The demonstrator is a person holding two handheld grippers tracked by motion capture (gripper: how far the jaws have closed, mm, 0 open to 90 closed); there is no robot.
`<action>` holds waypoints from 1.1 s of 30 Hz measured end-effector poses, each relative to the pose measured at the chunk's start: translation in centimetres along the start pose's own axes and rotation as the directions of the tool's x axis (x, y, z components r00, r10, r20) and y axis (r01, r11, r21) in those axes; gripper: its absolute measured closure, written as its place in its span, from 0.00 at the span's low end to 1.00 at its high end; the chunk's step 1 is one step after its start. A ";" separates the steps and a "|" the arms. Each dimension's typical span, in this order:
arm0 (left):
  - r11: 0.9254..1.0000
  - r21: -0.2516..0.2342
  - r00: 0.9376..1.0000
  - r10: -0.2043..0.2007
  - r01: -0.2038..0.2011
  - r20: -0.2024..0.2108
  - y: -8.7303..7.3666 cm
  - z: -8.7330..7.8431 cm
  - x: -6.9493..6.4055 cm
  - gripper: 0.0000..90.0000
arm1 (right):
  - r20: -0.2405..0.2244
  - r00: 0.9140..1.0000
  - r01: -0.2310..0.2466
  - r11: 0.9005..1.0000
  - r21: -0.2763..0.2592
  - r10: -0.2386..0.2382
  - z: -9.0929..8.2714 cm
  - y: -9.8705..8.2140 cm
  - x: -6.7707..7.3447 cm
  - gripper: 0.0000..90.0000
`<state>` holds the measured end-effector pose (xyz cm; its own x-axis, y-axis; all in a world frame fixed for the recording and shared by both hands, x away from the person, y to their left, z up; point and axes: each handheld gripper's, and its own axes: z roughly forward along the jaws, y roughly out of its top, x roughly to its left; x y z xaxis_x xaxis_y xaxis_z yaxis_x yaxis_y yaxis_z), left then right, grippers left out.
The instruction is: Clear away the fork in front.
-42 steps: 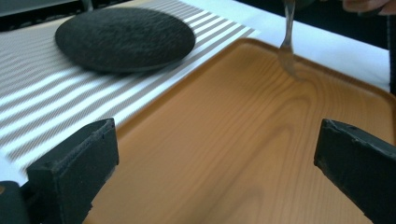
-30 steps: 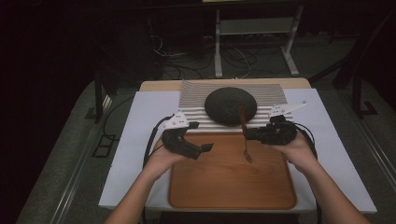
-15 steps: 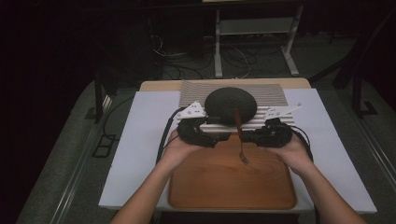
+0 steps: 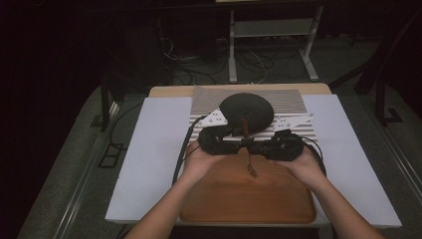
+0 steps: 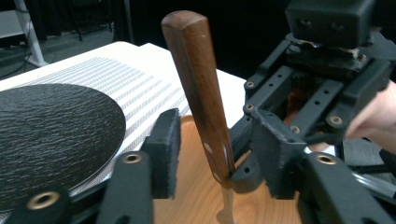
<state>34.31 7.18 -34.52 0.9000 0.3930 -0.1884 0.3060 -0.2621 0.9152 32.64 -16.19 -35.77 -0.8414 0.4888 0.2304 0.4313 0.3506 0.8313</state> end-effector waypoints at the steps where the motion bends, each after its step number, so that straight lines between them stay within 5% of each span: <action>1: 1.000 0.000 1.000 -0.002 0.002 0.002 -0.1 0.0 0.0 0.65 | 0.000 1.000 0.000 1.000 -0.002 0.000 0.1 0.0 0.1 0.85; 9: 1.000 -0.014 1.000 -0.007 0.007 0.007 -0.2 -0.1 0.0 0.81 | 0.001 1.000 0.003 1.000 -0.007 -0.003 0.5 0.2 0.4 0.85; 17: 1.000 -0.026 0.999 0.003 -0.002 0.035 -0.1 -0.5 0.1 0.85 | 0.012 1.000 0.028 1.000 -0.014 -0.028 0.6 0.3 0.7 0.82; 24: 1.000 -0.012 0.998 -0.008 0.008 0.057 0.0 -1.6 0.7 0.90 | -0.011 1.000 0.012 1.000 -0.028 -0.012 0.1 -0.6 0.1 0.51; 29: 1.000 -0.020 0.997 -0.010 0.011 0.076 -0.2 -2.3 1.3 0.90 | 0.062 0.998 -0.021 0.998 -0.056 0.025 -1.0 -2.2 -0.9 0.29; 33: 1.000 -0.017 0.996 -0.012 0.013 0.089 -0.6 -3.1 1.7 0.90 | 0.162 0.987 -0.009 0.998 -0.056 0.018 -1.7 -4.0 -1.5 0.18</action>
<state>34.70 10.81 -34.32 0.9205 0.3160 -0.2300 0.3126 -0.2422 0.9185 31.60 -19.72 -38.60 -0.7700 0.6176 0.1602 0.4195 0.3009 0.8564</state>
